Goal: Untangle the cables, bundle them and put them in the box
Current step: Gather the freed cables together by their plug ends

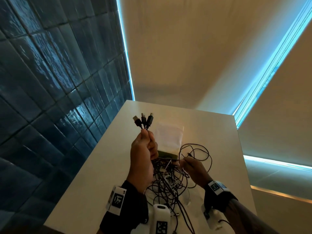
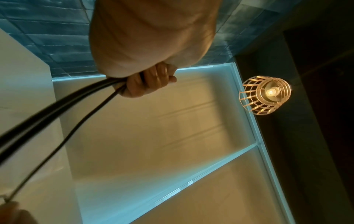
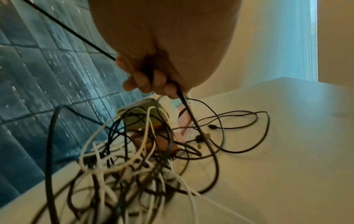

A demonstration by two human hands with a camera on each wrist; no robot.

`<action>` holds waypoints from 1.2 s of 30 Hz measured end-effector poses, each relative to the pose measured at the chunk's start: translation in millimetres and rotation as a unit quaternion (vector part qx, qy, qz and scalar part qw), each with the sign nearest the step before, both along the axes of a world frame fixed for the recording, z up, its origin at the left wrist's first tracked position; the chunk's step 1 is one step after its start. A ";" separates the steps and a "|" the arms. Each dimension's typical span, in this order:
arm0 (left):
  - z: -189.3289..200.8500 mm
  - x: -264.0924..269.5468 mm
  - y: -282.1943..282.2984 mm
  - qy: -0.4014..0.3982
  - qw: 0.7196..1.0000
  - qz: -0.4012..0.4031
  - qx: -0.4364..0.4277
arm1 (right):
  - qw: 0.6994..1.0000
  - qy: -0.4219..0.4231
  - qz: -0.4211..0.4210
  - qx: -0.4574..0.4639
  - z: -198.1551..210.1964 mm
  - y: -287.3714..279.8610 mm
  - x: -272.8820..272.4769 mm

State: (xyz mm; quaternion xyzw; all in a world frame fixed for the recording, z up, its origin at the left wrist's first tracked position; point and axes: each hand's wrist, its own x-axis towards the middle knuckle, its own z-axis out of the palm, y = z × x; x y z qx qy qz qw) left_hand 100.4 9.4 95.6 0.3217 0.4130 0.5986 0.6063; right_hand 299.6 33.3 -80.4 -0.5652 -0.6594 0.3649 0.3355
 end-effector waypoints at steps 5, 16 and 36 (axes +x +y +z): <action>-0.9 0.9 -0.8 0.095 0.995 -0.006 -0.035 | 0.977 0.169 -0.109 -0.066 59.9 12.2 -14.9; 7.5 7.8 1.3 -0.016 0.995 -0.037 -0.090 | 0.948 0.294 0.116 0.025 160.5 -33.2 -51.3; 11.5 -21.7 4.9 -0.168 0.982 -0.072 -0.041 | 0.976 0.194 0.021 -0.099 39.5 -24.5 -9.8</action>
